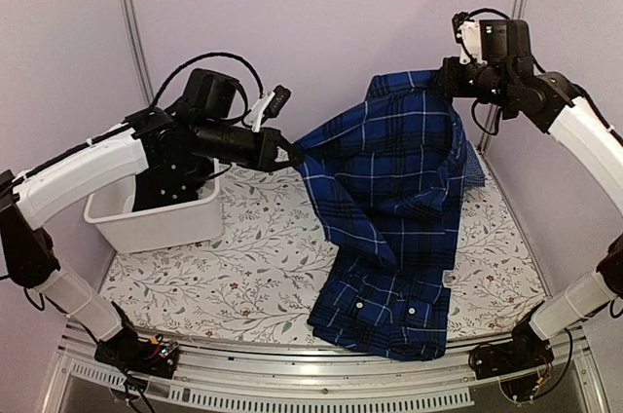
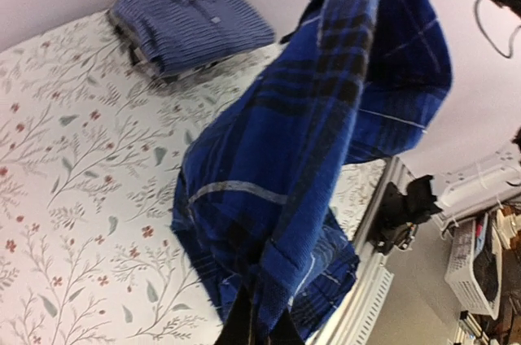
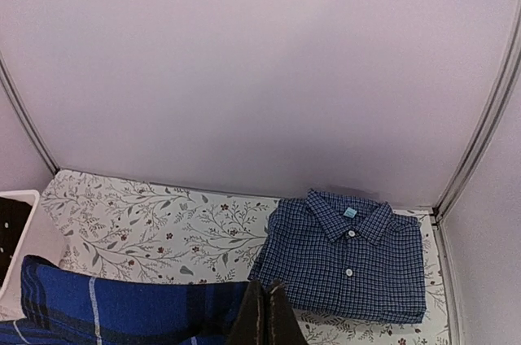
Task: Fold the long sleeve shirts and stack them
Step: Flatten out the crumpled shirt at the center of the board.
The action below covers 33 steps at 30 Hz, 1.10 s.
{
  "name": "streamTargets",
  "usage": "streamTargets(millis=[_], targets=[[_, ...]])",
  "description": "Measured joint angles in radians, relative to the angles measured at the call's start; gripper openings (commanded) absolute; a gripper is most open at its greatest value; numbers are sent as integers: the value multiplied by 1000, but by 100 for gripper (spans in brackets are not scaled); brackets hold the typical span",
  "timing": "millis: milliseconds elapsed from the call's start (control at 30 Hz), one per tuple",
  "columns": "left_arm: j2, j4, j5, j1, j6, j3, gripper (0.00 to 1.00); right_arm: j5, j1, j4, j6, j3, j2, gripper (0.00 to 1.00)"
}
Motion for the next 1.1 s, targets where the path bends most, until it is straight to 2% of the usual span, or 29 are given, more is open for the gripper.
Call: streamTargets(millis=[100,167,300,400,467,533,633,667,900,1100], targets=[[119,-4,5,104,-23,-40,0,-93,-42,51,-13,-12,167,1],[197,-20,-2,152,-27,-51,0,-129,-51,65,-12,-5,294,13],[347,-37,-34,209,-24,-48,0,-196,-56,43,21,47,550,45],[403,-50,-49,214,-25,-47,4,-225,-47,7,43,50,611,61],[411,-55,-54,212,-31,-48,10,-227,-34,-2,48,50,605,67],[406,-48,-58,212,-34,-56,11,-225,-20,10,61,39,579,73],[391,-34,-75,212,-34,-95,23,-227,7,42,77,-40,491,77],[389,-31,-81,215,-38,-109,23,-226,14,50,85,-70,458,77],[388,-32,-137,250,-37,-165,24,-225,59,88,134,-235,280,78],[365,-32,-149,288,-16,-200,19,-222,107,93,183,-357,183,78]])
